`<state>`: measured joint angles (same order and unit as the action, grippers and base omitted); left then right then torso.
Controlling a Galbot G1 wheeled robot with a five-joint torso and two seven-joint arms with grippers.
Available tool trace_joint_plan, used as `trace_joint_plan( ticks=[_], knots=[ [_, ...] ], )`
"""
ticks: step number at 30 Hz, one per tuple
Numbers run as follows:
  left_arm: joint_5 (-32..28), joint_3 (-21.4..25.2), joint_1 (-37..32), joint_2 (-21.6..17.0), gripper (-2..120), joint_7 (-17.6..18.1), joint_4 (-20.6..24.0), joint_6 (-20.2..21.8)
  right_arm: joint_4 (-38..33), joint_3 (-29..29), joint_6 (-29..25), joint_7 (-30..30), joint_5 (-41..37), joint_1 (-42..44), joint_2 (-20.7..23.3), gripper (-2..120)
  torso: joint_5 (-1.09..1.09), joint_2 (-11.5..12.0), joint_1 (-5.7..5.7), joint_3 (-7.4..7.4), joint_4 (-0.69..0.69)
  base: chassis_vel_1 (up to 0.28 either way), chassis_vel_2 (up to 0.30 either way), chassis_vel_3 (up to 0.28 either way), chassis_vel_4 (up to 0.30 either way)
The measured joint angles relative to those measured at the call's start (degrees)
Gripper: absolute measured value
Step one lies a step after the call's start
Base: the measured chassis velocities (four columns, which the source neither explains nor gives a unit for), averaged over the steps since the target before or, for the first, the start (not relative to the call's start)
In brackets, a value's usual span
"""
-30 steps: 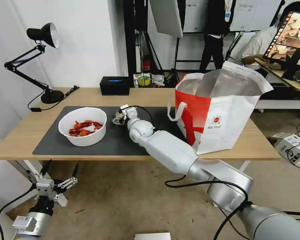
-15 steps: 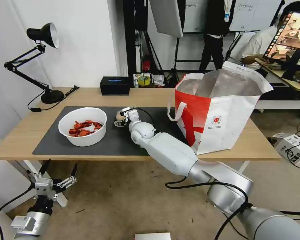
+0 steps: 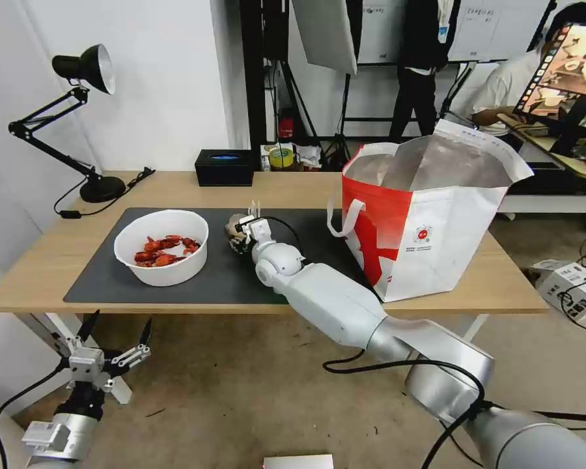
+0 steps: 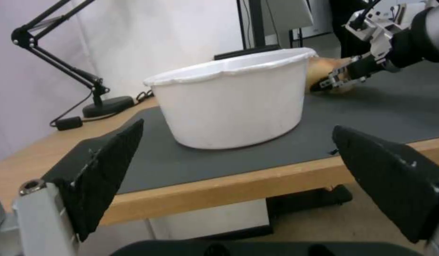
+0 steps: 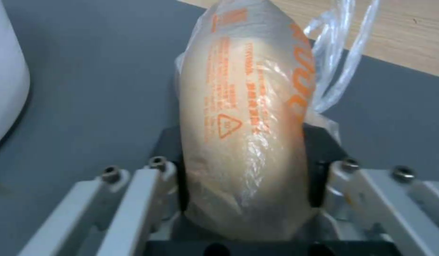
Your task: Pick up the trash from the table and place it into the takeout bag.
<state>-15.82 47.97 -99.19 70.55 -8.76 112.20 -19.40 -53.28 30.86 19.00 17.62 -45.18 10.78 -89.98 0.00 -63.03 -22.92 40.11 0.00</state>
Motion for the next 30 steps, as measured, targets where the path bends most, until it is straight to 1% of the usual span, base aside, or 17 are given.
trace_joint_plan(
  ticks=[2,3,5,6,7,9,12,18,21,22,25,26,28,29,30],
  knots=[
    [0.0,-0.2,0.1,0.0,100,0.0,0.0,0.0,0.0,0.0,0.0,0.1,-0.1,0.0,0.0,30,0.00,0.0,0.00,0.00,0.00,0.000,0.000,0.000,0.000],
    [0.0,-0.2,0.1,0.0,100,0.0,0.0,0.0,0.0,0.0,0.0,0.1,-0.1,0.0,0.0,30,0.00,0.0,0.00,0.00,0.00,0.000,0.000,0.000,0.000],
    [0.0,-0.3,0.1,0.0,100,0.0,-0.2,0.0,-0.1,-0.1,0.0,0.2,-0.4,0.1,0.0,19,0.00,0.0,0.00,0.00,0.00,0.000,0.000,0.000,0.000],
    [0.0,-0.3,0.1,0.0,100,0.0,-0.2,0.0,-0.1,-0.1,0.0,0.2,-0.4,0.1,0.0,19,0.00,0.0,0.00,0.00,0.00,0.000,0.000,0.000,0.000],
    [0.0,-0.3,0.1,0.0,100,0.0,-0.2,0.0,-0.3,-0.4,-0.1,0.2,-0.6,0.3,0.0,14,0.00,0.0,0.00,0.00,0.00,0.000,0.000,0.000,0.000],
    [0.0,-0.3,0.1,-0.1,100,0.0,-0.3,0.0,-0.7,-0.9,-0.6,0.3,-0.7,0.6,0.1,9,0.00,0.0,0.00,0.00,0.01,0.000,0.000,0.000,0.000],
    [0.0,-0.3,0.1,-0.3,100,0.0,-0.3,0.0,-1.7,-1.0,-2.0,0.5,-0.6,0.9,0.6,7,0.00,0.0,0.00,0.00,0.00,0.000,0.000,0.000,0.000],
    [0.0,-0.7,0.3,-0.4,100,0.1,-0.3,0.0,-5.3,-1.0,-3.5,1.2,-0.4,1.4,2.4,7,0.00,0.0,0.00,0.00,0.01,0.000,0.000,0.000,0.000],
    [0.1,-1.0,0.3,-0.4,100,0.1,-0.3,0.0,-14.5,-1.0,-6.2,2.9,0.6,3.3,8.4,7,0.01,0.0,0.00,0.00,0.01,0.000,0.000,0.000,0.000],
    [0.1,-1.0,0.3,-0.4,100,0.1,-0.3,0.0,-14.5,-1.0,-6.2,2.9,0.6,3.3,8.4,7,0.01,0.0,0.00,0.00,0.01,0.000,0.000,0.000,0.000],
    [0.4,-1.3,0.3,-0.4,100,0.1,-0.3,0.0,-23.8,-1.1,-9.7,3.3,2.4,5.8,14.6,7,0.01,0.0,0.00,0.00,-0.01,0.000,0.000,0.000,0.000],
    [0.4,-1.3,0.3,-0.4,100,0.1,-0.3,0.0,-23.8,-1.1,-9.7,3.3,2.4,5.8,14.6,7,0.01,0.0,0.00,0.00,-0.01,0.000,0.000,0.000,0.000],
    [0.8,-1.6,0.2,-0.2,100,0.1,-0.2,0.0,-29.8,-2.0,-13.3,2.8,2.9,7.8,18.8,7,0.02,0.0,0.00,0.00,0.00,0.000,0.000,0.000,0.000],
    [0.9,-1.7,0.2,-0.2,100,0.1,-0.1,0.0,-31.4,-2.4,-14.2,2.6,3.0,8.4,19.8,6,0.02,0.0,0.00,0.00,0.00,0.000,0.000,0.000,0.000],
    [0.9,-1.7,0.2,-0.2,100,0.1,-0.1,0.0,-31.4,-2.4,-14.2,2.6,3.0,8.4,19.8,6,0.02,0.0,0.00,0.00,0.00,0.000,0.000,0.000,0.000]
  ],
)
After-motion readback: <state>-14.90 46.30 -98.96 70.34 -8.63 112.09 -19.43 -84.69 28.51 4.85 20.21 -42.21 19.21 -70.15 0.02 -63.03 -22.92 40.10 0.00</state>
